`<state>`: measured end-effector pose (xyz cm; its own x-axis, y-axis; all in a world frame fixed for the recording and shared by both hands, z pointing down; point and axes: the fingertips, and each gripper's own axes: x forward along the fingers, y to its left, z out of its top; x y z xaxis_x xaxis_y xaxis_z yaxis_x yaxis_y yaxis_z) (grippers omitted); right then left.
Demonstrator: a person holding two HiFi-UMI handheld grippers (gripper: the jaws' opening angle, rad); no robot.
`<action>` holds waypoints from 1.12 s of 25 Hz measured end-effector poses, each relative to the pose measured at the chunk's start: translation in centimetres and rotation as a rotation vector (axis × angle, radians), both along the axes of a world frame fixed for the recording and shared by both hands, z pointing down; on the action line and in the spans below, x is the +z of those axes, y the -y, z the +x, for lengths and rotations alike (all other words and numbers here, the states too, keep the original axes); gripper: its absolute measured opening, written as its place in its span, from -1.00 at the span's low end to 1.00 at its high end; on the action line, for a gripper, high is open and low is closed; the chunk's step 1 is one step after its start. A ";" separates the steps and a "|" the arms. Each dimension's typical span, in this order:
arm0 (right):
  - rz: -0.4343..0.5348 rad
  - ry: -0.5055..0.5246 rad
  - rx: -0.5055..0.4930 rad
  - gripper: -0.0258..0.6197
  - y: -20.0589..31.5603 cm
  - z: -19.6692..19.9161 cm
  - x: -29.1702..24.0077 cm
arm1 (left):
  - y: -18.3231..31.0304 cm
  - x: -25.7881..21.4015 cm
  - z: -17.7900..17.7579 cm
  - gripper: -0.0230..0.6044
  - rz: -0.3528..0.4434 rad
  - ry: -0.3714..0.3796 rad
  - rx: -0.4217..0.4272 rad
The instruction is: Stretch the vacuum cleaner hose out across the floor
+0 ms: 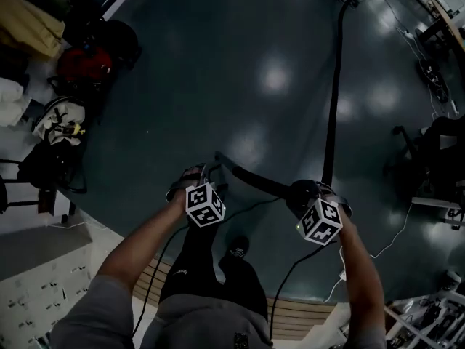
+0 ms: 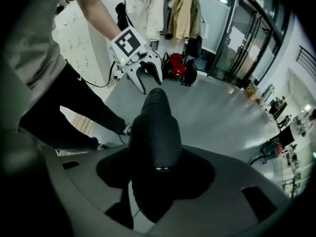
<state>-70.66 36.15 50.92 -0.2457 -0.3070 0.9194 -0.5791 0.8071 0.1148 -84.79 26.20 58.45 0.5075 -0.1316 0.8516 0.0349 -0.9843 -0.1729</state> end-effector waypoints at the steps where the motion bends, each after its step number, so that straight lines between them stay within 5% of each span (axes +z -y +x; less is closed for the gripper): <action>1: 0.001 0.011 -0.027 -0.30 -1.1 0.4 0.0 | -1.1 1.1 0.7 -0.08 0.018 0.005 0.027; 7: -0.048 0.125 -0.123 -0.30 -6.0 0.9 0.4 | -8.6 5.1 5.2 -0.07 -0.015 -0.082 0.216; 8: -0.062 0.134 -0.125 -0.30 -6.7 1.1 0.7 | -9.5 5.1 5.6 -0.42 -0.025 -0.100 0.225; 9: -0.076 0.134 -0.127 -0.30 -7.4 1.5 1.1 | -10.2 5.1 5.9 -0.42 -0.042 -0.111 0.224; 15: -0.094 0.047 -0.078 -0.29 -10.4 3.4 4.7 | -14.2 3.2 4.5 -0.44 -0.125 -0.179 0.240; 20: -0.089 -0.133 -0.051 -0.21 -10.5 4.5 6.2 | -16.7 1.1 3.2 -0.44 -0.153 -0.223 0.245; 23: -0.051 -0.122 -0.065 -0.19 -10.6 1.2 5.1 | -17.6 1.2 1.8 -0.44 -0.157 -0.211 0.240; 28: -0.085 -0.037 -0.177 -0.19 -9.9 -10.5 8.5 | -19.4 4.1 -0.5 -0.44 -0.148 -0.154 0.269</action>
